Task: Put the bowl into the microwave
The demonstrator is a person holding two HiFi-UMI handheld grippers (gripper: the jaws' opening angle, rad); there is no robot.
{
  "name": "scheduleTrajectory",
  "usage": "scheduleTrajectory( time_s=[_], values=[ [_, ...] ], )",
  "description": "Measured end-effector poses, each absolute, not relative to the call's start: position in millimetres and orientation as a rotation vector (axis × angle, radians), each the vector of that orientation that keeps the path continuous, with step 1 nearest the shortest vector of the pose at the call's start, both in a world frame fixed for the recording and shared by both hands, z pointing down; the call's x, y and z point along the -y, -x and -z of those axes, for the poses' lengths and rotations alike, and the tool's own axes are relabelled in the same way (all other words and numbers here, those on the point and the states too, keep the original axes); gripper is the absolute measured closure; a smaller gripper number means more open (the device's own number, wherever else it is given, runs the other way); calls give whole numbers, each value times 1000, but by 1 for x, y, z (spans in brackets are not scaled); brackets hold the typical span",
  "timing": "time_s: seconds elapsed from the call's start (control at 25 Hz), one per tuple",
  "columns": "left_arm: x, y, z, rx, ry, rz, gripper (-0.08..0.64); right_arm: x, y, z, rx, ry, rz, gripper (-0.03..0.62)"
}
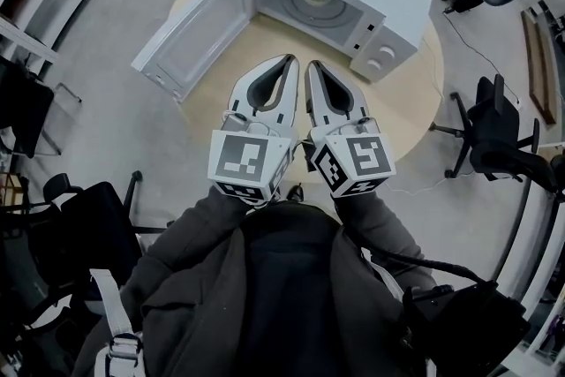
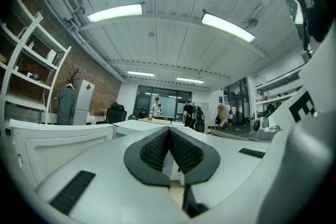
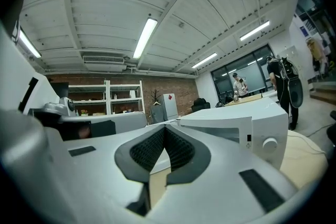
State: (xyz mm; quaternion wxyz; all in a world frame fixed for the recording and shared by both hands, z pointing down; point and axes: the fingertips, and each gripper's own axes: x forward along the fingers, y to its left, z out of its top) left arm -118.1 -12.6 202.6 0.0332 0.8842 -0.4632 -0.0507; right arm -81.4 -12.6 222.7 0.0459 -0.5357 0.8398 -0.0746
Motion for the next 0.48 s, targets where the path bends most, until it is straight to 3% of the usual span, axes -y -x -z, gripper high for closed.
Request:
scheduleTrajectory(
  time_s=[0.48],
  values=[
    [18,119,-200,1444,-2716,168,551,17,84,-218,-2575,1641,171,584]
  ],
)
